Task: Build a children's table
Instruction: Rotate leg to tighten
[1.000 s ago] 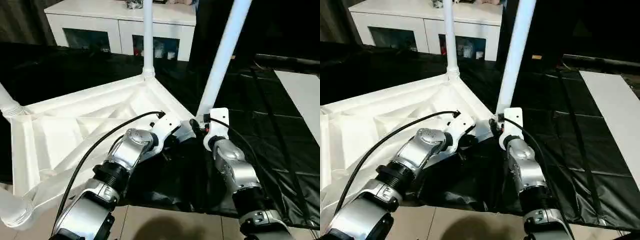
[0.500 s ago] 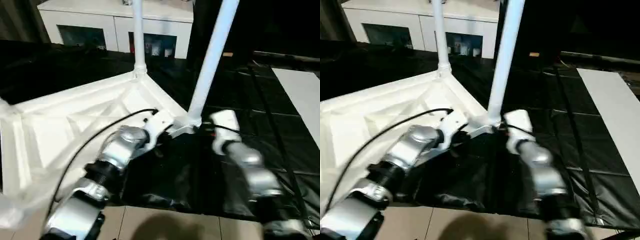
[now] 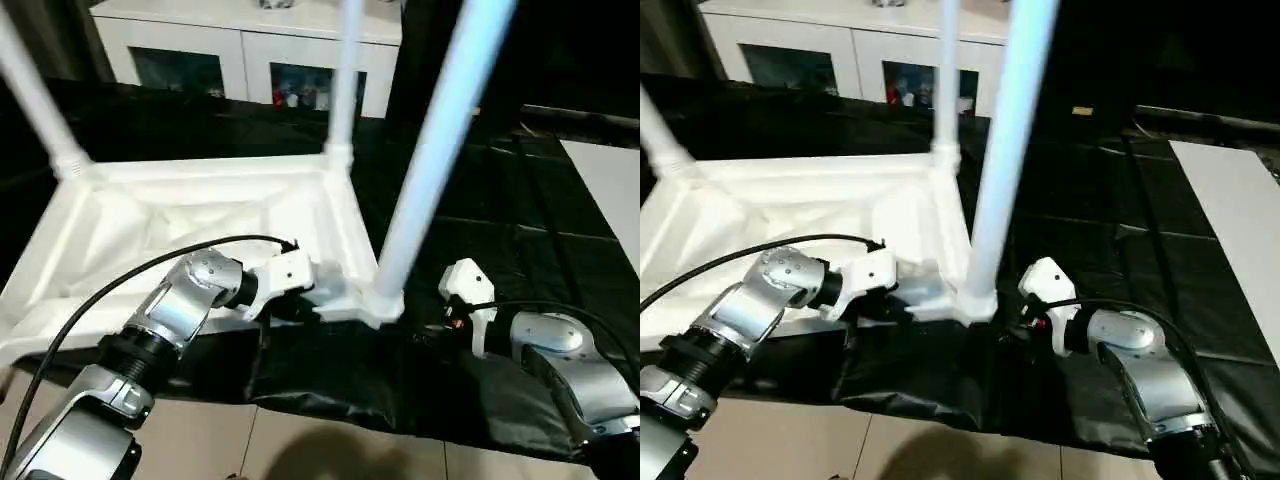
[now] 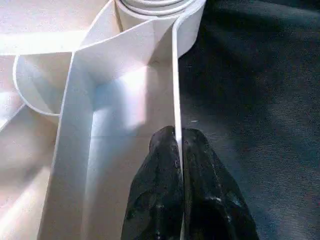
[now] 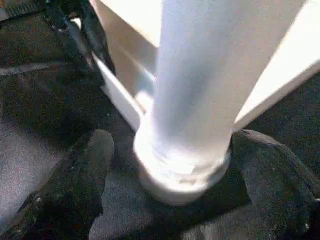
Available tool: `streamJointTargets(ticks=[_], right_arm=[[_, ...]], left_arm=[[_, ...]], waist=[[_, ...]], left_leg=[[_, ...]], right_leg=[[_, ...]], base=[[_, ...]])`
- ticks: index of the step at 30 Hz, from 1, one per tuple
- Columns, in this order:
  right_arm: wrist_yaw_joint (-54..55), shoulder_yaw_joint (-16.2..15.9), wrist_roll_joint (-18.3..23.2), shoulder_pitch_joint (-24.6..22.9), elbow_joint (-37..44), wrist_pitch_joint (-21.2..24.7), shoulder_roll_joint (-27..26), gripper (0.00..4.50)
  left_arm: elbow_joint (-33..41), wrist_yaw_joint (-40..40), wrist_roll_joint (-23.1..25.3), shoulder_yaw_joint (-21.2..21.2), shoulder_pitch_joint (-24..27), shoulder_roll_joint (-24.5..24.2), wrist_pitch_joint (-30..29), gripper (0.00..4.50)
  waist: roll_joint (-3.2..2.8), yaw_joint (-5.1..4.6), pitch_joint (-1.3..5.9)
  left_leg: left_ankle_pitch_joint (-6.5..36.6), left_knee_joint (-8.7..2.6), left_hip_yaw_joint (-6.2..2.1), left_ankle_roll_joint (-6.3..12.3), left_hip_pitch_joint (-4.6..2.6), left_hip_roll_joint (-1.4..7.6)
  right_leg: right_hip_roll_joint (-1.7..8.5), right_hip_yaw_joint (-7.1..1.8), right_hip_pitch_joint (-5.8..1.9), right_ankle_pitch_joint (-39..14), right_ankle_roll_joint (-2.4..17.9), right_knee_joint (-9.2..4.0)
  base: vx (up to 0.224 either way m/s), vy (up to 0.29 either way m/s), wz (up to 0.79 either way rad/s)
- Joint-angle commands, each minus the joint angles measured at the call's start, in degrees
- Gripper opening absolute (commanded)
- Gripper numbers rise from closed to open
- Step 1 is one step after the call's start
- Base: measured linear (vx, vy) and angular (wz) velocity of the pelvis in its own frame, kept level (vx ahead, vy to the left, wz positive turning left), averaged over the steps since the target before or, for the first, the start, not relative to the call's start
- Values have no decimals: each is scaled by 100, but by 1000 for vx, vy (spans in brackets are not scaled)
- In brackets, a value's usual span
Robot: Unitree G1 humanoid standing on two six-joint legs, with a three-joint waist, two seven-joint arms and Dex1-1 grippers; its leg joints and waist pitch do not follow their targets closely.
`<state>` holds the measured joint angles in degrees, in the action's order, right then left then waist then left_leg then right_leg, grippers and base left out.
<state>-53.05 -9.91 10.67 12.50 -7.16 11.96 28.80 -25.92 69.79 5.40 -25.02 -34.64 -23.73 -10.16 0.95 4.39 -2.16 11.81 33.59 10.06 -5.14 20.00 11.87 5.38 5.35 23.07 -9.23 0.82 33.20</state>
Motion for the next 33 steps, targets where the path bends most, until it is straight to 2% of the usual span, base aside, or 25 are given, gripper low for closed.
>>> streamJointTargets(ticks=[1,2,3,5,9,16,23,29,32,33], right_arm=[[-63,-58,-98,133,-30,-91,36,405],[-102,-115,-88,156,-43,-92,45,405],[-131,-128,-50,154,-31,-76,47,405],[-218,-144,1,166,-34,-43,34,405],[-295,-171,9,248,-135,-41,-55,389],[-306,-226,-34,286,-213,-86,-65,345],[-350,-264,-138,288,-315,-178,-48,271],[-311,-297,-218,291,-399,-270,-28,245],[121,-207,-326,359,-638,-197,-229,238],[324,-185,-381,376,-729,-123,-313,238]], left_arm=[[37,182,96,-321,107,18,16,0],[72,216,74,-323,139,-27,40,0],[94,230,64,-327,153,-46,43,0],[144,299,61,-311,187,-74,37,0],[187,322,73,-306,209,-75,4,0],[216,278,85,-313,219,-71,-14,0],[217,287,108,-322,228,-73,-26,0],[221,255,129,-321,235,-80,-31,0],[-11,-210,268,-227,151,56,-114,0],[-102,-407,293,-170,116,137,-159,0]], waist=[[20,-18,283],[21,-4,287],[47,0,290],[29,34,306],[27,27,314],[24,37,309],[32,40,318],[38,37,316],[29,33,311],[27,25,297]], left_leg=[[1121,-448,-10,262,-11,170],[1080,-438,-2,268,-16,165],[1046,-437,-3,279,-7,163],[878,-425,-4,306,1,164],[773,-415,-4,342,7,159],[843,-415,1,304,-8,157],[780,-403,2,310,-2,151],[840,-401,4,300,-3,145],[877,-406,0,291,-6,146],[975,-414,1,256,-12,143]], right_leg=[[314,-292,-288,-1543,1091,-336],[311,-295,-286,-1505,1076,-336],[313,-294,-296,-1491,1067,-330],[313,-297,-308,-1300,1089,-301],[301,-290,-314,-1048,1174,-268],[306,-293,-311,-1211,1153,-284],[299,-294,-319,-1135,1150,-269],[296,-292,-316,-1225,1127,-279],[292,-288,-309,-1272,1125,-286],[291,-284,-299,-1433,1092,-311]], base=[[0,0,0],[0,0,0],[0,0,0],[0,0,0],[0,0,0],[0,0,0],[0,0,0],[0,0,0],[0,0,0],[0,0,0]])
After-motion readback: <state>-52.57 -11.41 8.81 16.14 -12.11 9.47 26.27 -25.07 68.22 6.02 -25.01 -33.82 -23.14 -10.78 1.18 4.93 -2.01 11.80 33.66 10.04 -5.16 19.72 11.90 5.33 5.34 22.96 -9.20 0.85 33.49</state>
